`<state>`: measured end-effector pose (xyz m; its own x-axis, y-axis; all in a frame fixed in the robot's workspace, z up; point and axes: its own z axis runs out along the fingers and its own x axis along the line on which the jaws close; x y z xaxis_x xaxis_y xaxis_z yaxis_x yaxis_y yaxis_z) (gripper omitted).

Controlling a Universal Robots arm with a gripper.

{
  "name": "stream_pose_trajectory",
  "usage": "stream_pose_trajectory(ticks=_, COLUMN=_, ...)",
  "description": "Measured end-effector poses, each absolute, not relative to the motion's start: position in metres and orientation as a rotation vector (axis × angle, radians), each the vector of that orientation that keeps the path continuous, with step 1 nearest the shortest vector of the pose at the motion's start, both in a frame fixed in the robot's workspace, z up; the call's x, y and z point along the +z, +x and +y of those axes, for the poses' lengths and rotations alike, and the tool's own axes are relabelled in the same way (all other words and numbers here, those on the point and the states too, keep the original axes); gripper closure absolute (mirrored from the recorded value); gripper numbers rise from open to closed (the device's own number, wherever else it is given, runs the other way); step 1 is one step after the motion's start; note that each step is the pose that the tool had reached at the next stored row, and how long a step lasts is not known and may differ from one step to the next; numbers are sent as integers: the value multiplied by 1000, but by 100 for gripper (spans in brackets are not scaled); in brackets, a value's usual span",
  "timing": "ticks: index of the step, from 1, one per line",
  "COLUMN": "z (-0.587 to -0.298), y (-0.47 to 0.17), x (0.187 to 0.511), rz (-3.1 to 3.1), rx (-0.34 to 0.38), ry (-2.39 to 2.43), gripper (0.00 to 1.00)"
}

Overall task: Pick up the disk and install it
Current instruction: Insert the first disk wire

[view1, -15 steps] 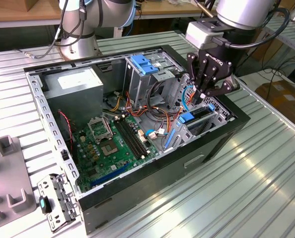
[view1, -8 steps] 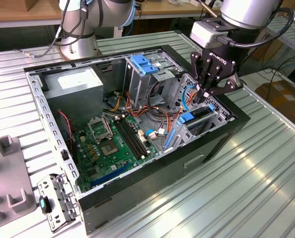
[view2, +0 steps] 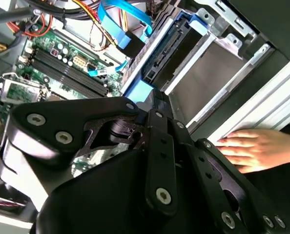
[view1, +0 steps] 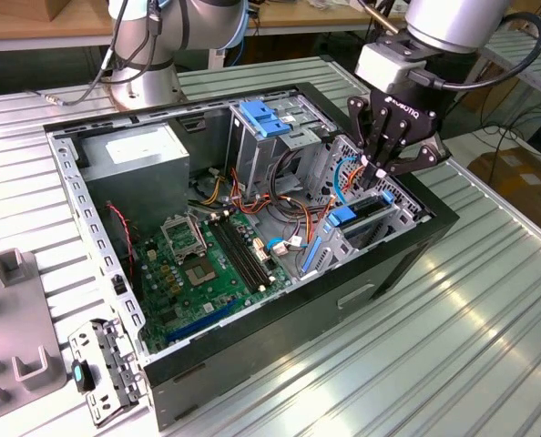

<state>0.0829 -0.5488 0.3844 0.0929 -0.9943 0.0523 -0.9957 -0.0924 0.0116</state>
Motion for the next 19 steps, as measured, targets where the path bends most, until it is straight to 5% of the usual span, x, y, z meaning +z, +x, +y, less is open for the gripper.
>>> stream_pose_trajectory(ticks=19, z=-546, y=92, x=387, rz=-1955, rx=52, ry=2405, gripper=89)
